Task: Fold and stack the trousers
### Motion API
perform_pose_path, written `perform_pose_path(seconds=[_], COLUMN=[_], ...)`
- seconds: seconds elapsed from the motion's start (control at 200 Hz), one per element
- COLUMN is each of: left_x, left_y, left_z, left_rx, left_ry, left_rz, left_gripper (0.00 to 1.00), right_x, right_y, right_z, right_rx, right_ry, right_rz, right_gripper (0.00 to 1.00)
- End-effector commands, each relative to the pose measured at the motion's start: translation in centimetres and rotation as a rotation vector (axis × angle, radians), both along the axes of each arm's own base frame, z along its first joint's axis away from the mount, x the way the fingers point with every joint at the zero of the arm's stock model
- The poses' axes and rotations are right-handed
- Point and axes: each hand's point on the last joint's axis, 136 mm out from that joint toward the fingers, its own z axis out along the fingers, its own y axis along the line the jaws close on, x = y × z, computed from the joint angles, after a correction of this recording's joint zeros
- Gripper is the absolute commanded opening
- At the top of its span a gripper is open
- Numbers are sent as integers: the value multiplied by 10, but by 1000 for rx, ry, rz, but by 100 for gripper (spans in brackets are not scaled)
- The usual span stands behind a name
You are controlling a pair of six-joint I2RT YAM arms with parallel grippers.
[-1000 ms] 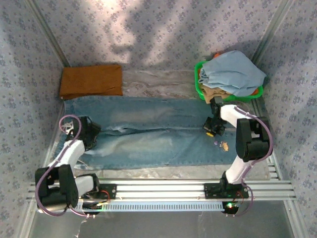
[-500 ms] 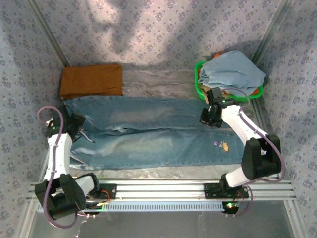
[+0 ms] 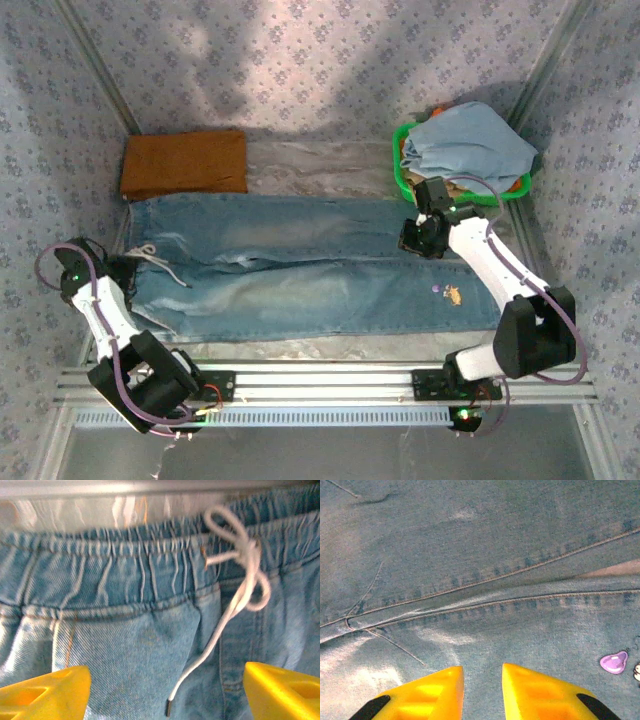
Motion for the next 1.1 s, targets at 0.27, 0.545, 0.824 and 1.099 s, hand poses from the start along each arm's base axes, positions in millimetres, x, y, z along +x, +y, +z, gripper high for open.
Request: perform_pose_path(seconds=[0.27, 0.545, 0.824, 1.099], left_x=[60, 41, 36, 1], left_y=[-73, -61, -52, -15], left_z=[-6, -42, -64, -10], left_rx=[-24, -18, -79, 65], left_ry=[-47, 79, 143, 160], left_rz=[-283, -251, -182, -17], left_gripper=[79, 82, 82, 83], right_x=[85, 115, 120, 115], right_y=[119, 146, 116, 153], right_z=[-28, -102, -130, -74], right_rx=[48, 12, -22, 78], right_ry=[-6, 129, 189, 110], right_rz=[201, 222, 151, 273], right_gripper=[27, 25, 24, 27])
